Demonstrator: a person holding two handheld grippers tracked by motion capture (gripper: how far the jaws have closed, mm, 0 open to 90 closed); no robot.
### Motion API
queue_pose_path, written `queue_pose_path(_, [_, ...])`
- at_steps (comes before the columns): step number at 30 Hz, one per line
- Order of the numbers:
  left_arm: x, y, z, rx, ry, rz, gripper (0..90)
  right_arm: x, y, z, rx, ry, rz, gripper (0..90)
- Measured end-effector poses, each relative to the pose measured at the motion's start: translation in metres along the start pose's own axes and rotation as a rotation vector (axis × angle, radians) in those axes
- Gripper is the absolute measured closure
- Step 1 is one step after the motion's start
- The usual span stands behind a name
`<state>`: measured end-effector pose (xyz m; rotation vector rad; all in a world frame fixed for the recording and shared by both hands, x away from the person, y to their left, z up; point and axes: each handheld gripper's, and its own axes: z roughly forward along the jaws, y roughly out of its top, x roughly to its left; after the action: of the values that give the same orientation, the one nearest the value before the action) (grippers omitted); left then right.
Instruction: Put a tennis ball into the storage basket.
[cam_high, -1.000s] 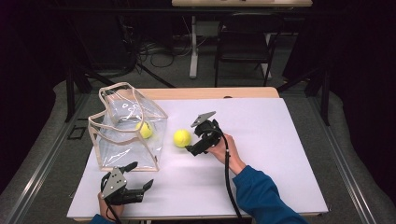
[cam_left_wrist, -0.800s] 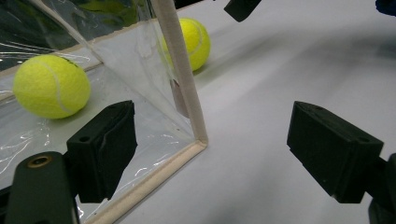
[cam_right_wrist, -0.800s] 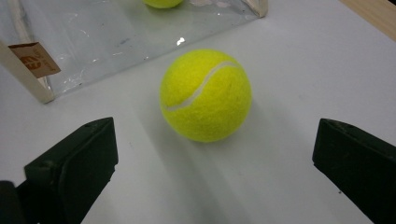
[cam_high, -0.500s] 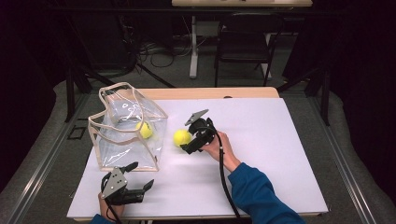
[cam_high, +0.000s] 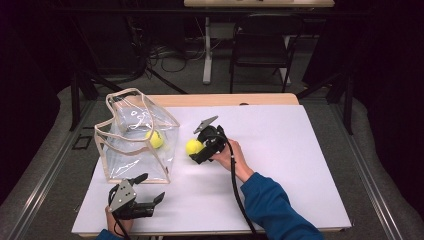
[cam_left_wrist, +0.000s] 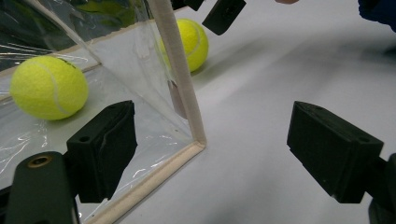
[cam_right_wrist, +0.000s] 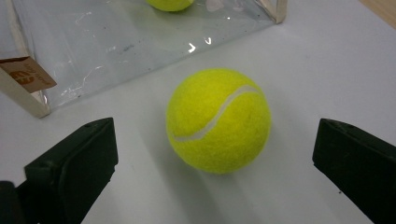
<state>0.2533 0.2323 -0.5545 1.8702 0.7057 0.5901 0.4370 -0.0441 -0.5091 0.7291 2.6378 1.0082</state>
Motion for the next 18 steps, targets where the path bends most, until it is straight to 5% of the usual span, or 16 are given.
queue_pose_path(18, [-0.001,0.000,0.000,0.003,-0.003,0.003,16.0,-0.003,0.000,0.019,0.028,0.027,0.024,0.0])
